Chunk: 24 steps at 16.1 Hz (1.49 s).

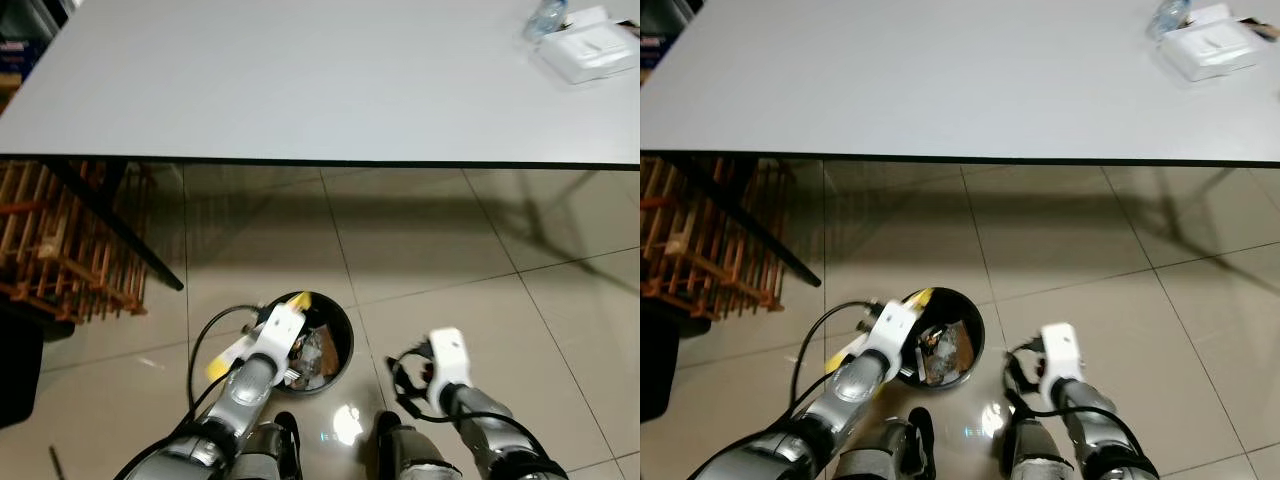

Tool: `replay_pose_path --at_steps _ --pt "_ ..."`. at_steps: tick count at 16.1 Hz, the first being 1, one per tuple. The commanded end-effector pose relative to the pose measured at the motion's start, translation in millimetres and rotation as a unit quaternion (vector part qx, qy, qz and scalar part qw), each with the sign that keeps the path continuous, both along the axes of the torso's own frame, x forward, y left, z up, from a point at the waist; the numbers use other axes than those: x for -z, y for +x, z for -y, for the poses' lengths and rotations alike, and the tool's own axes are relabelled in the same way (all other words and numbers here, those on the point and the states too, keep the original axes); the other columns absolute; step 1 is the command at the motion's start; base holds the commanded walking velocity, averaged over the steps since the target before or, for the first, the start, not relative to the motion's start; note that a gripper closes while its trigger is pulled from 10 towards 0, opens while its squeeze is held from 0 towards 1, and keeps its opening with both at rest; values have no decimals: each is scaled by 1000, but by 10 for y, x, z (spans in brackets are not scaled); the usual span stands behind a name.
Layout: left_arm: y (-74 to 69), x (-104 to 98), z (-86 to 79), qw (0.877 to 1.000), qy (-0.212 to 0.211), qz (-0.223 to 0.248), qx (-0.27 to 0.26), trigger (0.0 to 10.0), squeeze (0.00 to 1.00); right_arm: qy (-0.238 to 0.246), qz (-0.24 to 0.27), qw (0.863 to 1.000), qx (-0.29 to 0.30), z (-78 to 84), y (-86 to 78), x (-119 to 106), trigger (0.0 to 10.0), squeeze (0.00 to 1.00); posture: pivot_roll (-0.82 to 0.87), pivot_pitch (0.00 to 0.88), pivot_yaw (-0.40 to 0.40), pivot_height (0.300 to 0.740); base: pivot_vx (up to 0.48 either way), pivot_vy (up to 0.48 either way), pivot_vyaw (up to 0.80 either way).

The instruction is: Picking trash to rubbish bin

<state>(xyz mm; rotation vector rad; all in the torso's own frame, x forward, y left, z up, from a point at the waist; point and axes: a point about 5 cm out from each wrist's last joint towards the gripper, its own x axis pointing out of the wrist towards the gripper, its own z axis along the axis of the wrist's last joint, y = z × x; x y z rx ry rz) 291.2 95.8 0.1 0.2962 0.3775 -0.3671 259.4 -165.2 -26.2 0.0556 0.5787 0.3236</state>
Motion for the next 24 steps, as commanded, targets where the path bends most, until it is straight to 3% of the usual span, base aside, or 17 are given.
replay_pose_path --at_steps 1,3,6,10,19,20,21,22,24 --pt "-35 23 56 1000 -24 -13 10 10000 0 19 -6 1000 -6 -16 -52 24 10000 0 -10 327 49 740 0 0 0" --pt "-29 3 122 999 -41 -15 17 10000 0 47 0 999 -21 -53 -53 -7 10000 0 -15 339 47 740 0 0 0" --pt "-48 -12 247 998 -55 -13 38 10000 0 98 2 991 -95 -223 -113 -79 10000 0 -29 354 44 740 0 0 0" --pt "-33 -28 276 998 -41 -7 39 10000 0 150 -3 977 -153 -360 -217 -198 10000 0 -39 375 43 740 0 0 0" --pt "107 -143 163 999 -20 26 14 10000 0 143 -20 978 -153 -331 -379 -239 10000 0 -53 401 43 740 0 0 0" --pt "116 -154 172 999 -25 24 16 10000 459 146 -20 977 -153 -341 -384 -247 10000 0 -51 403 43 740 0 0 0" --pt "120 -158 173 999 -26 25 16 10000 812 146 -21 977 -153 -346 -387 -252 10000 0 -52 404 44 740 0 0 0" --pt "128 -166 174 999 -24 27 15 10000 988 145 -23 977 -152 -351 -393 -258 10000 0 -51 405 46 740 0 0 0" --pt "129 -167 175 999 -24 27 16 10000 1000 146 -23 978 -150 -353 -393 -261 10000 0 -51 406 47 740 0 0 0"
